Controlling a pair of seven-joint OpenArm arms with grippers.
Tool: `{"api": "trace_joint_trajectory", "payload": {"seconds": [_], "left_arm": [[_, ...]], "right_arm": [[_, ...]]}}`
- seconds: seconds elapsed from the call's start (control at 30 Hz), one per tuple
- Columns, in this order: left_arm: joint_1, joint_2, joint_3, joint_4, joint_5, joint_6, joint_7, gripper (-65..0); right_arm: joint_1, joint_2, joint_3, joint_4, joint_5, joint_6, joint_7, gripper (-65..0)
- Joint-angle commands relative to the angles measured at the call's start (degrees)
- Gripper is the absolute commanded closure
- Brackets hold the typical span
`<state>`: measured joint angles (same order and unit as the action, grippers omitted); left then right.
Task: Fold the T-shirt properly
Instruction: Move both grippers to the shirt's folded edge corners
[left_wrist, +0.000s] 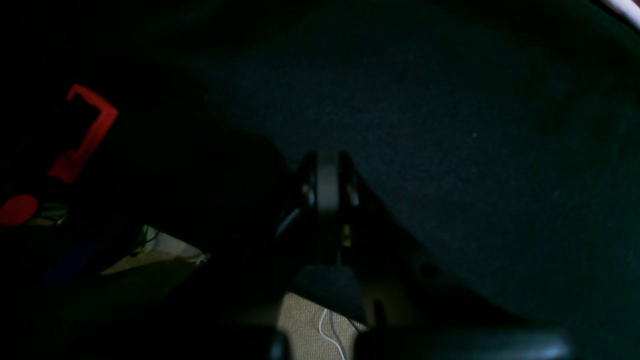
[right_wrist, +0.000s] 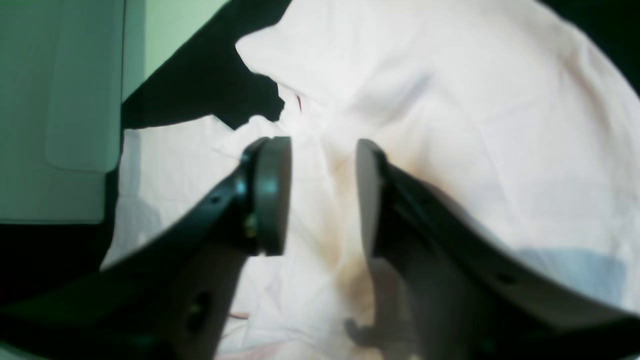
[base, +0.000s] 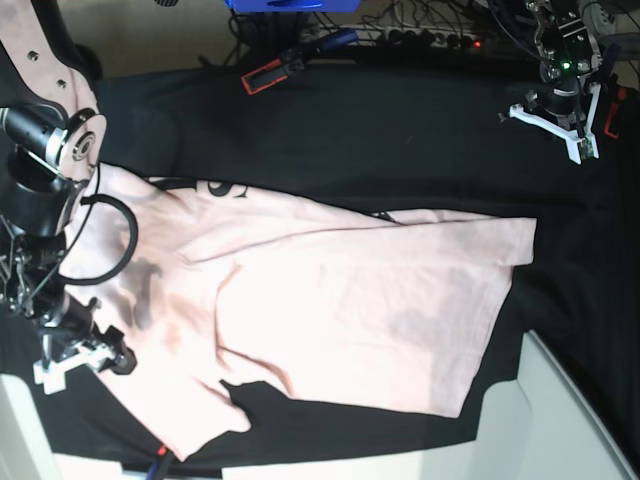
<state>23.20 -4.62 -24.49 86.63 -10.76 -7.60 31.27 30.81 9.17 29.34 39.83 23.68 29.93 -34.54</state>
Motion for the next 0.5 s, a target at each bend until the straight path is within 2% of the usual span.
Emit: {"api": "trace_joint_trajectory", "payload": {"seconds": [0.0,0.07,0.17,0.27,0.33,0.47], "left_arm": [[0.05,-0.7,-0.08,1.24,-0.36,0.08,-1.07,0.0],[0.05,-0.7,-0.08,1.24,-0.44,0.08,-1.07,0.0],[-0.04,-0.7,-0.17,1.24,-0.53,0.08,-1.07,-0.3],[-1.18,-0.61,-0.61,1.06,-2.47,0.08,-1.07,-1.0],[-1.97,-0.78,-0.78,0.71,-8.27,0.08,-0.72,-6.9],[-3.82,-2.37,-0.87,-2.28,-20.75,0.08,-0.72,-29.2]], "right_arm": [[1.59,0.72,0.06,2.93,1.5,1.32,1.36,-25.8],[-0.61,0.63,0.06,7.15,1.5,4.4,1.01,-25.8],[-4.92,0.63,-0.11,15.86,1.5,9.76,-3.04,-25.7],[-11.95,0.55,-0.11,26.14,1.5,10.07,-7.26,-25.7],[-17.58,0.55,-0.2,32.12,1.5,10.07,-8.22,-25.5],[-28.48,0.55,-0.02,42.32,1.42,10.07,-7.43,-24.8]]}}
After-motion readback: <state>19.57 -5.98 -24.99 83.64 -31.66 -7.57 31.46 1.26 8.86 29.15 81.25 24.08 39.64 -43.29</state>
